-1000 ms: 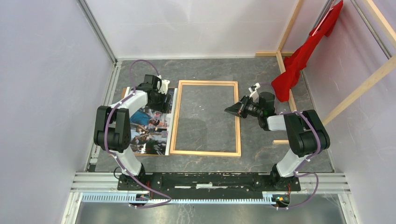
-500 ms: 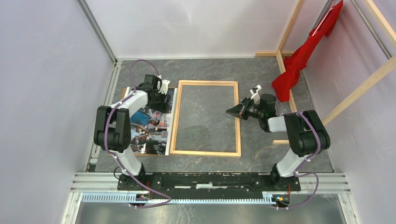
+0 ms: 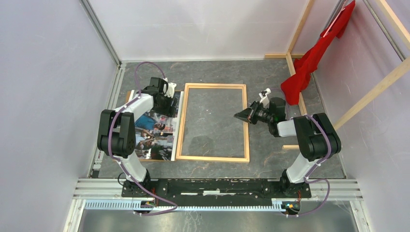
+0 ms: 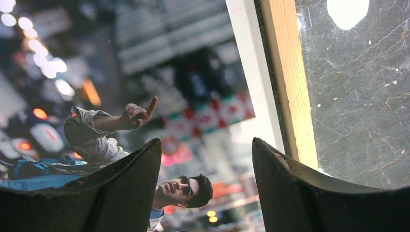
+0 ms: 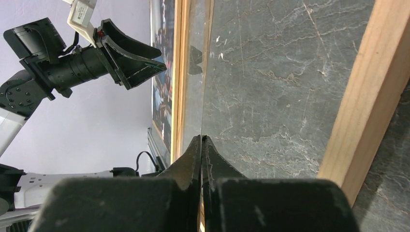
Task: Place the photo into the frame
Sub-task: Place the photo frame item in the photo frame.
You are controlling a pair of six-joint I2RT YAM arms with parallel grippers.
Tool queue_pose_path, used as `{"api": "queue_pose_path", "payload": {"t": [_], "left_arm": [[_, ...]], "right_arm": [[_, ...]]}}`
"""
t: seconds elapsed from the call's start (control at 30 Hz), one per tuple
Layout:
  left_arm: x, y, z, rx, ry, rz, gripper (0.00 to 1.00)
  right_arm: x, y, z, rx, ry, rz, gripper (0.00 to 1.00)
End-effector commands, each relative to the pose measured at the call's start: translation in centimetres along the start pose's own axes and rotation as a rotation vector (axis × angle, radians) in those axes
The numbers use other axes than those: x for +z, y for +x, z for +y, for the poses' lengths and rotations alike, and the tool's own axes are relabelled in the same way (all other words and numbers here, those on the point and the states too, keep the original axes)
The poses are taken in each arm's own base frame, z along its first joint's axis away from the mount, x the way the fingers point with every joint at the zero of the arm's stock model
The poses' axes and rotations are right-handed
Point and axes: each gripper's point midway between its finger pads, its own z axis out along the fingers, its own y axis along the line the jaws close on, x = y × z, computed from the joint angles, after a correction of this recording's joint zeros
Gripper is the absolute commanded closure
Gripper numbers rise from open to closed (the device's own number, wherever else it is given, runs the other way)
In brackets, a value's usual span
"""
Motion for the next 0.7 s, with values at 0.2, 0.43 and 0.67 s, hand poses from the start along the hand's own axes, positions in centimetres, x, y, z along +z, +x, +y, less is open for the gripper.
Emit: {"api": "queue_pose_path", "payload": {"t": [0.2, 0.43, 0.67], "left_arm": [[0.6, -1.1, -1.4, 0.007, 0.017, -0.032, 0.25], [1.0, -0.9, -1.7, 0.014, 0.026, -0.022, 0.29], [1.4, -0.6, -1.7, 0.013, 0.025, -0.015, 0.34]], "right_arm": [[-0.6, -1.7, 6.1, -0.185, -0.213, -0.057, 1.0], [-0.2, -1.4, 7.8, -0.235, -0.258, -0.045, 1.0], [-0.9, -1.3, 10.5, -0.234, -0.344, -0.053, 1.0]]}}
